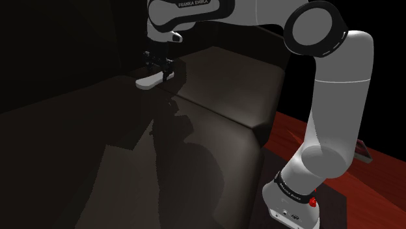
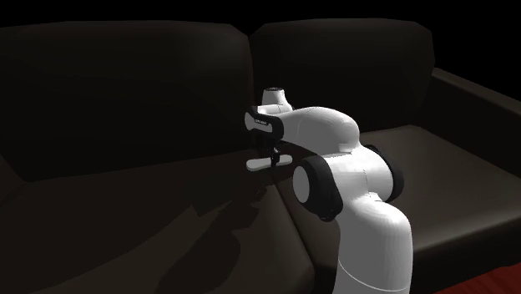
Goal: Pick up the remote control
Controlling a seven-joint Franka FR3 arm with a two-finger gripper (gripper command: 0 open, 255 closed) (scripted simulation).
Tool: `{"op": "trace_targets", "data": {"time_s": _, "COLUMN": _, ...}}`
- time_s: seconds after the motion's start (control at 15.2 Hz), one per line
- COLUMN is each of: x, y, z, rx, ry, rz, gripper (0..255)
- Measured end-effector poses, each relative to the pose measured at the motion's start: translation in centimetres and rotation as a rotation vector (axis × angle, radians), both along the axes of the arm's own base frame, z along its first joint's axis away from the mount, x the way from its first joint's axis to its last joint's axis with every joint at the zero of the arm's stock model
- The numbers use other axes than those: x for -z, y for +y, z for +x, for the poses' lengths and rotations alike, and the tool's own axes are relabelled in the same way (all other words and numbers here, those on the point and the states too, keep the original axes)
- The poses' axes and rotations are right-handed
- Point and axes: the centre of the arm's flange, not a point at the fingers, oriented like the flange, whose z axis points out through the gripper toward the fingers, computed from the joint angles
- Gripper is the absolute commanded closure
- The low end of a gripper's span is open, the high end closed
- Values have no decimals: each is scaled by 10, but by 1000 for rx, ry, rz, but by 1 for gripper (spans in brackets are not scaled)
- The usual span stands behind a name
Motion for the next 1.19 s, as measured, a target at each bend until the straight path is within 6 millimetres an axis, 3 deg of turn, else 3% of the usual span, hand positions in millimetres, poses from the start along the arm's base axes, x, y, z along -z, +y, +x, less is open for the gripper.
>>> {"op": "trace_targets", "data": {"time_s": 0.59, "x": 1, "y": 0, "z": 0, "rx": 0, "ry": 1, "rz": 0, "gripper": 255}}
{"op": "trace_targets", "data": {"time_s": 1.19, "x": -42, "y": 1, "z": 1, "rx": 0, "ry": 0, "rz": 0, "gripper": 255}}
